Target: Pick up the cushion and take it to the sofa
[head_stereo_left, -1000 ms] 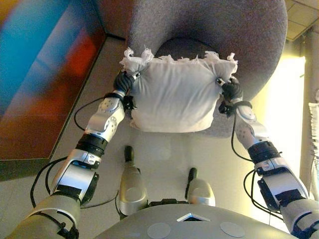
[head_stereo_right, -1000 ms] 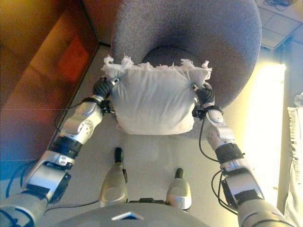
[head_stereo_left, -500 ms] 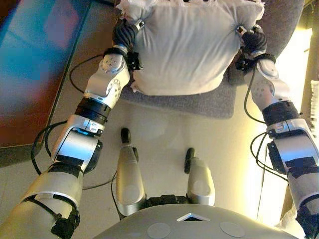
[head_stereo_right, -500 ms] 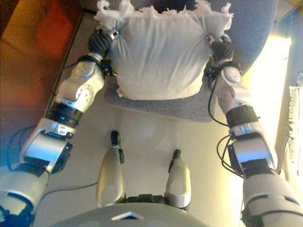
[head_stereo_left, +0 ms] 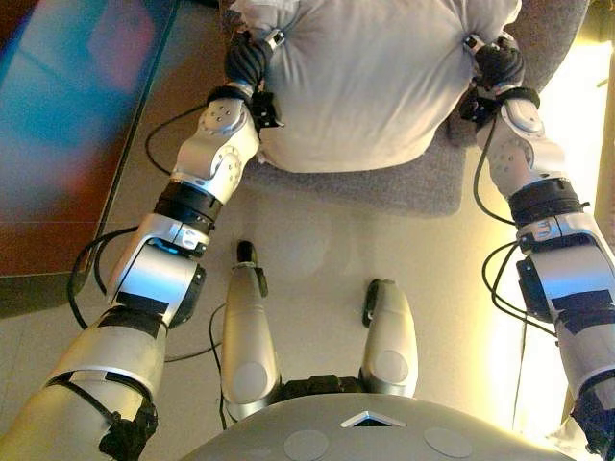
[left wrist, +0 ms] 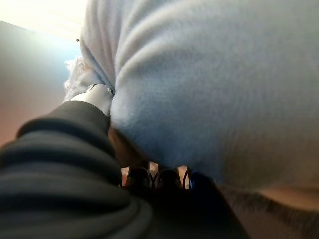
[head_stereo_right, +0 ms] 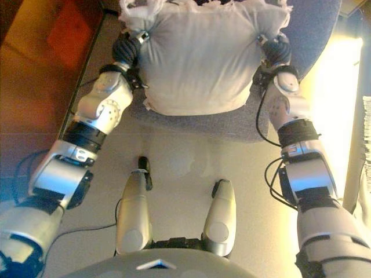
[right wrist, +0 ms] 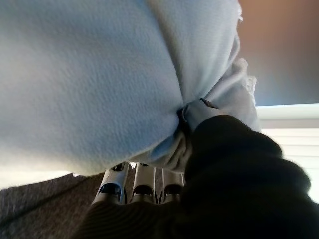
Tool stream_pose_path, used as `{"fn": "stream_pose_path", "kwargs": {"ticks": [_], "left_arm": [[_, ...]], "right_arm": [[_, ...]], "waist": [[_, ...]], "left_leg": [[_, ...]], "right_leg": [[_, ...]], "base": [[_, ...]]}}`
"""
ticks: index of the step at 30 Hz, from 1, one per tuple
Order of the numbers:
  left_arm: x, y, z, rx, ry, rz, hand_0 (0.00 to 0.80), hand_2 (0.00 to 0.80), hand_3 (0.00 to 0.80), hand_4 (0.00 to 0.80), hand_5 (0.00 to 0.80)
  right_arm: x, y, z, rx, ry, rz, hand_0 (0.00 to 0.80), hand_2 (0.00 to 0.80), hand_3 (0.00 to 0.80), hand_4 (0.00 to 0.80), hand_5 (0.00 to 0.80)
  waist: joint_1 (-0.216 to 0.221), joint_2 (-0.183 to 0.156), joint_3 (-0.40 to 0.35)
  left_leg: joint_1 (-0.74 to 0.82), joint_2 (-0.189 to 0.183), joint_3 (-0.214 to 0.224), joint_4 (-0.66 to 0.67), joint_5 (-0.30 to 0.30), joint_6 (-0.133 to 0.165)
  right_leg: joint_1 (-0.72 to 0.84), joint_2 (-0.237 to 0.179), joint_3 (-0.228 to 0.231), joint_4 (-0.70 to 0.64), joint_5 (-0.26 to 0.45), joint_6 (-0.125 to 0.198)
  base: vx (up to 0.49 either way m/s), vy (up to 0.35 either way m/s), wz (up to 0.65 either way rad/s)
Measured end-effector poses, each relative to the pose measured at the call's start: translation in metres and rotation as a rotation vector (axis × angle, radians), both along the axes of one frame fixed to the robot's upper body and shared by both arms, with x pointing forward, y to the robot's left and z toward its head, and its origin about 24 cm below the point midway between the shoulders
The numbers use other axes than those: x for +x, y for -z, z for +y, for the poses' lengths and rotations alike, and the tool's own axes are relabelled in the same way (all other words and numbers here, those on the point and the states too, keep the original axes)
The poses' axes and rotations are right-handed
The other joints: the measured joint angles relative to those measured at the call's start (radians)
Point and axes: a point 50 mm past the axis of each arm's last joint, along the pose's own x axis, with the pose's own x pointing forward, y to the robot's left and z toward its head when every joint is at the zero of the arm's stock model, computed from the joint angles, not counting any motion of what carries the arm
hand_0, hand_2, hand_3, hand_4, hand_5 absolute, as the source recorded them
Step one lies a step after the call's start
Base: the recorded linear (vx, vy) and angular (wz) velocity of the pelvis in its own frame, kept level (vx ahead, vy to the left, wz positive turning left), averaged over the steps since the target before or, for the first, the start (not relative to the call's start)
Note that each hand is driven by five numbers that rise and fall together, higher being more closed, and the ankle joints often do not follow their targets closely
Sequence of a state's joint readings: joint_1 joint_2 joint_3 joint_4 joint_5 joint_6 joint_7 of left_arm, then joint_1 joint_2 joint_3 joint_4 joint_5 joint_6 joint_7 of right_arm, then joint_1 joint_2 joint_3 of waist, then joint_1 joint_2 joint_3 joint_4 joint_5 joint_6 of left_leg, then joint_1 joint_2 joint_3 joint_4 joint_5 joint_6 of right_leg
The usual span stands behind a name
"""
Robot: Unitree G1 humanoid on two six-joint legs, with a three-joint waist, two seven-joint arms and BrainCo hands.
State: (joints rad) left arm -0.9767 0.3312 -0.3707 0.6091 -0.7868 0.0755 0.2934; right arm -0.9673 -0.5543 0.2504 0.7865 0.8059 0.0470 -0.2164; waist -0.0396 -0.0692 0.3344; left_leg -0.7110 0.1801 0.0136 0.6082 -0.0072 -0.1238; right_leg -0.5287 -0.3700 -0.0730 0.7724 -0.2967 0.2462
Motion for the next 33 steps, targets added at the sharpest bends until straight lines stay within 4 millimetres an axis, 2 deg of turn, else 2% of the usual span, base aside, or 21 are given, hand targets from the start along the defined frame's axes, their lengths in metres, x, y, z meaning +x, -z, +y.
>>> {"fn": "stream_pose_path", "kwargs": {"ticks": [3,8,18,24,30,31,32,33], "left_arm": [[0.0,-0.001,-0.006,-0.092,0.027,0.017,0.8,0.8,0.8,0.8,0.8],[0.001,-0.011,-0.011,-0.089,0.038,-0.017,0.8,0.8,0.8,0.8,0.8],[-0.001,-0.014,-0.022,-0.109,0.089,-0.033,0.8,0.8,0.8,0.8,0.8],[-0.002,-0.036,-0.028,-0.105,0.089,-0.124,0.8,0.8,0.8,0.8,0.8],[-0.002,-0.04,-0.018,-0.114,-0.076,-0.151,0.8,0.8,0.8,0.8,0.8],[-0.001,-0.039,-0.017,-0.119,-0.103,-0.145,0.8,0.8,0.8,0.8,0.8],[-0.001,-0.039,-0.016,-0.122,-0.117,-0.141,0.402,0.402,0.402,0.402,0.402],[-0.001,-0.038,-0.015,-0.12,-0.123,-0.137,0.0,0.0,0.0,0.0,0.0]], "right_arm": [[0.002,-0.004,-0.002,0.002,0.022,0.001,0.8,0.8,0.8,0.8,0.8],[0.004,-0.014,-0.004,0.001,0.044,-0.014,0.8,0.8,0.8,0.8,0.8],[0.005,-0.016,-0.012,0.029,0.117,0.001,0.8,0.8,0.8,0.8,0.8],[0.007,-0.043,-0.014,-0.006,0.125,-0.054,0.8,0.8,0.8,0.8,0.8],[0.012,-0.056,-0.001,-0.043,0.071,-0.075,0.8,0.8,0.8,0.8,0.8],[0.013,-0.058,0.002,-0.051,0.058,-0.075,0.637,0.637,0.637,0.637,0.637],[0.014,-0.059,0.003,-0.056,0.051,-0.074,0.0,0.0,0.0,0.0,0.0],[0.014,-0.059,0.004,-0.061,0.047,-0.068,0.0,0.0,0.0,0.0,0.0]], "waist": [[0.0,0.0,0.0],[-0.002,0.0,0.0],[-0.003,0.0,0.002],[-0.001,-0.002,0.049],[0.004,-0.003,0.05],[0.002,-0.003,0.05],[0.006,-0.002,0.05],[0.004,-0.002,0.051]], "left_leg": [[-0.002,-0.001,-0.001,0.0,0.005,-0.002],[-0.026,-0.005,-0.003,0.002,0.012,-0.001],[-0.025,-0.006,-0.002,-0.016,0.021,0.0],[-0.025,-0.009,-0.006,-0.049,0.05,-0.003],[-0.026,-0.014,-0.005,-0.057,0.055,-0.006],[-0.026,-0.015,-0.006,-0.057,0.055,-0.006],[-0.026,-0.015,-0.005,-0.058,0.056,-0.006],[-0.026,-0.015,-0.006,-0.058,0.056,-0.007]], "right_leg": [[-0.001,0.0,-0.001,0.0,0.002,0.003],[-0.026,0.0,-0.002,0.001,0.002,0.004],[-0.029,0.0,-0.002,-0.003,0.003,0.005],[-0.038,0.006,-0.003,-0.006,0.006,0.002],[-0.042,0.006,-0.004,-0.01,0.006,0.001],[-0.041,0.005,-0.005,-0.009,0.006,0.001],[-0.041,0.006,-0.006,-0.009,0.006,0.0],[-0.041,0.005,-0.007,-0.009,0.005,0.0]], "base": [[0.009,-0.017,0.01],[-0.009,-0.016,0.01],[-0.003,0.0,0.0],[-0.035,-0.013,0.04],[-0.029,0.011,0.0],[-0.05,0.025,0.0],[-0.046,0.026,0.01],[-0.05,0.036,0.02]]}}
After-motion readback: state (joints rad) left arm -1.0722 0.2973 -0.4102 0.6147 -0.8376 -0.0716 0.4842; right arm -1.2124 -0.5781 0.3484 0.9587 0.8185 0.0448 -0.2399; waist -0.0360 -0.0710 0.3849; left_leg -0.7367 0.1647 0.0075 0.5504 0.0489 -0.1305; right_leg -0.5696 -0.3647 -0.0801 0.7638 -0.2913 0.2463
